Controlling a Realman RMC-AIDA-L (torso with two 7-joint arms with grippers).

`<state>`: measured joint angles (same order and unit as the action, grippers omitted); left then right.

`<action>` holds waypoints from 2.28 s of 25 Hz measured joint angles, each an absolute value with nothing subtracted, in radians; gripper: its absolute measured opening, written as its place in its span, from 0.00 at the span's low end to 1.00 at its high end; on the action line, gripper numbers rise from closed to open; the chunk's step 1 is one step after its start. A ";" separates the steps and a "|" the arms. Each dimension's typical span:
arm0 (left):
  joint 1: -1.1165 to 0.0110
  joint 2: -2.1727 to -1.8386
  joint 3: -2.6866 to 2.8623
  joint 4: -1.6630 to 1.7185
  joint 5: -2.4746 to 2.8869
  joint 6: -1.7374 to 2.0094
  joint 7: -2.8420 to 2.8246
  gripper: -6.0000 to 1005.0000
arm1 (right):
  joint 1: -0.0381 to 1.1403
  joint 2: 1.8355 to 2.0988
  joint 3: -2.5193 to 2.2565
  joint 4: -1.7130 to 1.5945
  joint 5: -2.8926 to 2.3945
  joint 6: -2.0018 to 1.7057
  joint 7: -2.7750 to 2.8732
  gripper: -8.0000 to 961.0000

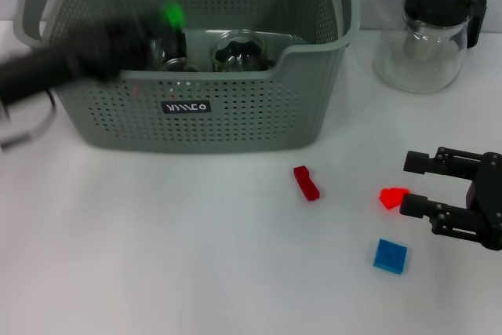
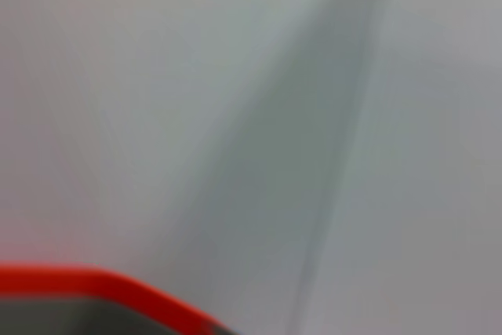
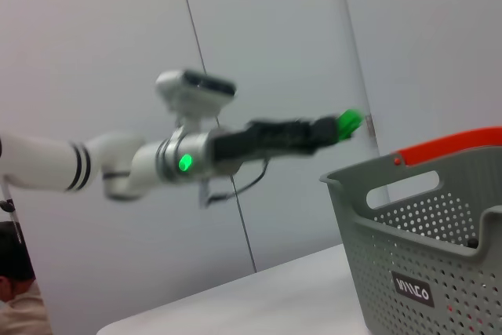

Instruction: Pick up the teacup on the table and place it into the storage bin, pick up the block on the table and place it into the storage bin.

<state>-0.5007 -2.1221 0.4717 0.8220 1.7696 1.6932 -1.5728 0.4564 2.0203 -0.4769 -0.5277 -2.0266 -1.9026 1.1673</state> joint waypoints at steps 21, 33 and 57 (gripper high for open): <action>-0.637 -2.130 0.784 1.023 2.078 1.178 -2.021 0.39 | 0.449 2.022 -0.477 -0.528 -2.027 -1.891 1.167 0.70; -0.387 -2.105 0.603 0.784 1.762 1.889 -1.293 0.72 | 0.446 2.016 -0.485 -0.557 -2.039 -1.890 1.214 0.70; -0.353 -2.166 0.556 0.714 2.094 1.775 -1.255 0.72 | 0.688 2.101 -0.959 -1.252 -2.656 -1.903 2.164 0.70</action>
<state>-0.3532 -2.1656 0.5556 0.7145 2.0938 1.7749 -1.2548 0.6878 2.1007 -0.9592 -1.2516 -2.6564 -1.9028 2.1644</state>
